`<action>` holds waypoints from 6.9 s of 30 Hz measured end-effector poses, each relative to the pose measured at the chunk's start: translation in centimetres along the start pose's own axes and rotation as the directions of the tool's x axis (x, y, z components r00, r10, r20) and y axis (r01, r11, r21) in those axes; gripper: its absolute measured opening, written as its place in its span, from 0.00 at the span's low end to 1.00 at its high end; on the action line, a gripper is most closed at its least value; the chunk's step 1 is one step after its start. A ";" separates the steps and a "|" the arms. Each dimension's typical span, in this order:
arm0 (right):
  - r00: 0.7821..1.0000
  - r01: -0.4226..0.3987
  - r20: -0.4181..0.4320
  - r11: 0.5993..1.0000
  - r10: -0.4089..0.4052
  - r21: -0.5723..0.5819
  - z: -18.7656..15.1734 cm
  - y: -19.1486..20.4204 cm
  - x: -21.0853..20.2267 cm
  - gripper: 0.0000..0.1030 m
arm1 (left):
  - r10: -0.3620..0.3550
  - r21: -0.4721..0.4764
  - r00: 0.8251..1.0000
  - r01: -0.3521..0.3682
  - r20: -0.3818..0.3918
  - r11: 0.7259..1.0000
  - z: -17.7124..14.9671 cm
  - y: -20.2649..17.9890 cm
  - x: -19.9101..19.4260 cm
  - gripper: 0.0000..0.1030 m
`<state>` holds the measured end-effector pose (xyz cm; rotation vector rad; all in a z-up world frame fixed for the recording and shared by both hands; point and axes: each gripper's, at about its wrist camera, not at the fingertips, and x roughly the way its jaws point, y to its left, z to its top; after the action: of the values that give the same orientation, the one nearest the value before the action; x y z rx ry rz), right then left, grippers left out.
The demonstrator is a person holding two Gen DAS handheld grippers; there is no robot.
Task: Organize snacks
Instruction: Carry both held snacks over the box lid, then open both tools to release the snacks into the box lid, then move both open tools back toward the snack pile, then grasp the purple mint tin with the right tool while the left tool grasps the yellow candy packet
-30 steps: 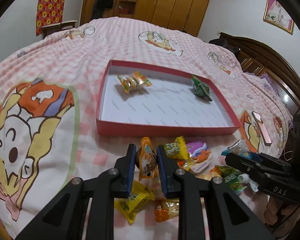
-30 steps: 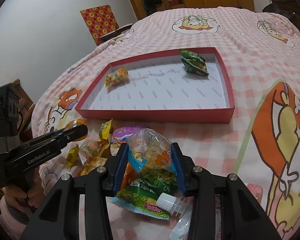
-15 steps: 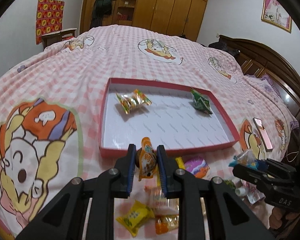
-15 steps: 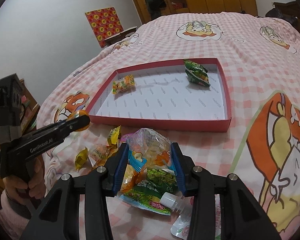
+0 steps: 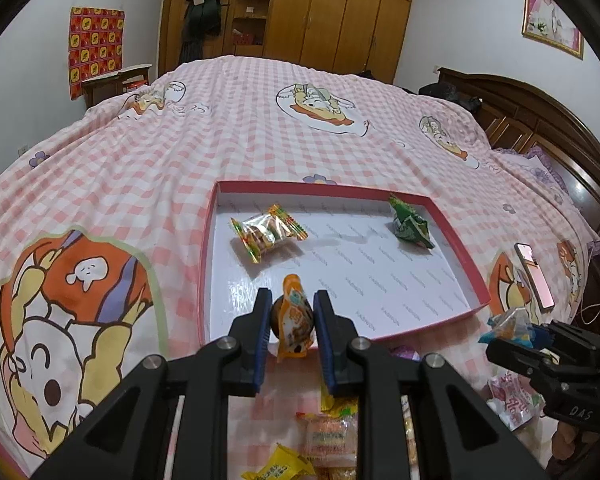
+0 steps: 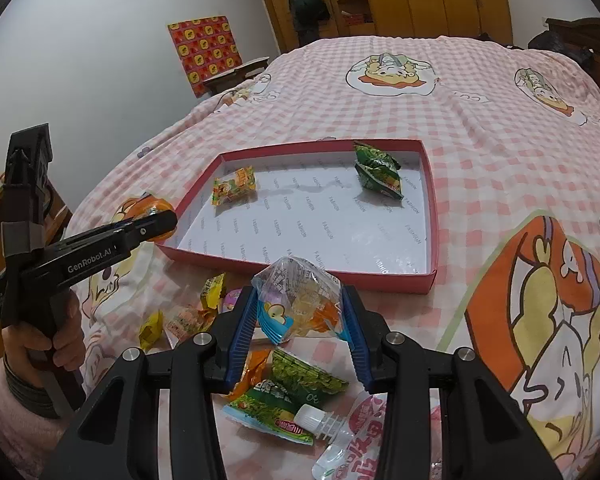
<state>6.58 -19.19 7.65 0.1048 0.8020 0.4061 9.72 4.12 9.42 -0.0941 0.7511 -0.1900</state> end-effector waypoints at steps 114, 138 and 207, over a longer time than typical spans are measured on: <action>0.996 0.080 -0.037 0.997 -0.079 0.023 5.0 -2.8 4.1 0.58 | -0.004 0.026 0.998 0.006 -0.058 1.000 0.0 -0.4 0.9 0.50; 0.998 0.007 -0.056 1.000 -0.005 0.022 0.2 0.5 1.6 0.58 | 0.015 -0.043 0.992 -0.021 -0.123 0.999 -5.9 2.5 -2.1 0.51; 0.992 0.106 -0.062 0.987 -0.114 -0.118 -3.5 4.4 7.1 0.61 | -0.006 -0.039 0.996 0.002 -0.089 0.999 -9.8 2.8 -0.6 0.25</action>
<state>7.18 -12.60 1.48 -0.0606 0.8464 0.3517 2.92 6.86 2.27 -0.1251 0.8441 -0.1843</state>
